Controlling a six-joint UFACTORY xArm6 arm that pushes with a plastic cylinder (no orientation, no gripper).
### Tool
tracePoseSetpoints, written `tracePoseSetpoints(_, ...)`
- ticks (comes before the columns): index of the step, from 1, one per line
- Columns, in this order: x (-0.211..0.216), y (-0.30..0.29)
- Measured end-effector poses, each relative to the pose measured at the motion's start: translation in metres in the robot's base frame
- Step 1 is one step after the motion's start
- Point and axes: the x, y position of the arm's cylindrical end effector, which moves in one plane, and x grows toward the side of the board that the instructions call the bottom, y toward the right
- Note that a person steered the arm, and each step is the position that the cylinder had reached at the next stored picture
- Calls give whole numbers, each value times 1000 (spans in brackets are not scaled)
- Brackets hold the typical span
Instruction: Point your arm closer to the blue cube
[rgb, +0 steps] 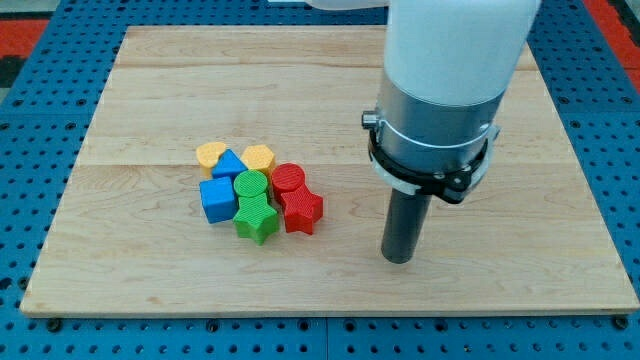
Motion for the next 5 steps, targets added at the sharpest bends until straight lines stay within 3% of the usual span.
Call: tracePoseSetpoints(5, -3, -36)
